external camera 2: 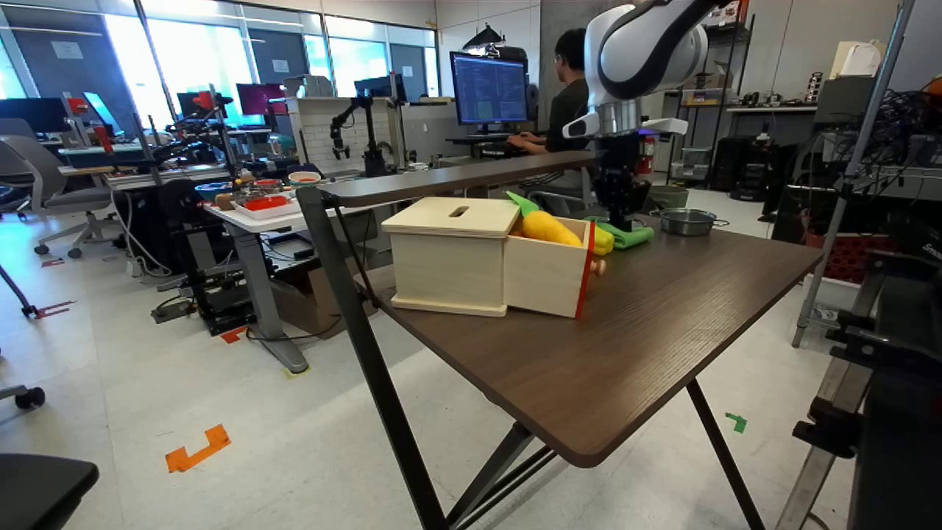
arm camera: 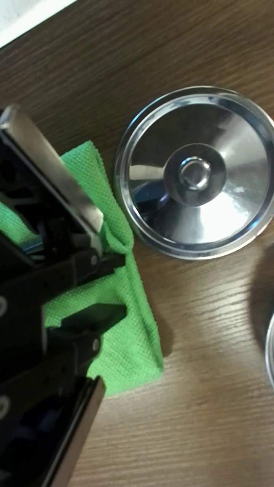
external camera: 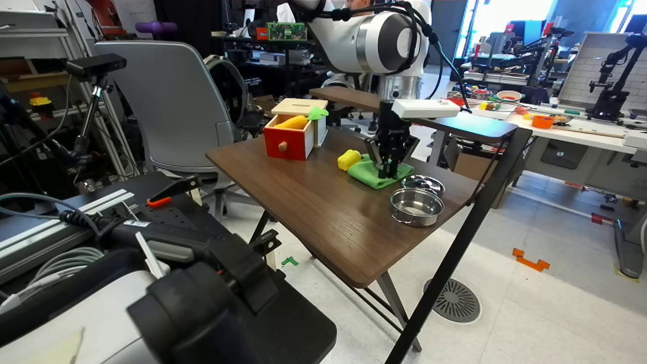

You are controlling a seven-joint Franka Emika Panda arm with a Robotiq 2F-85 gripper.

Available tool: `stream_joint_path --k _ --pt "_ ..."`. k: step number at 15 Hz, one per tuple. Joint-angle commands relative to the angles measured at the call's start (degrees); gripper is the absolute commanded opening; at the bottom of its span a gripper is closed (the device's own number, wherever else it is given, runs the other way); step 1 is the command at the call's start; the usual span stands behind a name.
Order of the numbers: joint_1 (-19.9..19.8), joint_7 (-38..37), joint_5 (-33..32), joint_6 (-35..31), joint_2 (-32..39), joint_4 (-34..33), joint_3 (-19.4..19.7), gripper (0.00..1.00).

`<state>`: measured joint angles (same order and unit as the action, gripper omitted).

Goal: Unfold the green cloth once

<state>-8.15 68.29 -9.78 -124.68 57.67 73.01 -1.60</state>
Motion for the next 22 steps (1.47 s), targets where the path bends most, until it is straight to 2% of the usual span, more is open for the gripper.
stream_joint_path --k 1,9,16,22 --pt "-0.2 1.4 -0.2 2.4 1.8 -3.1 -0.2 0.01" --pt "0.0 1.0 -0.4 3.5 0.8 -2.6 0.0 0.01" --pt "0.3 2.5 0.5 4.0 -7.0 3.1 -2.0 0.01" --pt "1.6 6.5 1.4 12.4 -14.5 9.1 -4.7 0.01"
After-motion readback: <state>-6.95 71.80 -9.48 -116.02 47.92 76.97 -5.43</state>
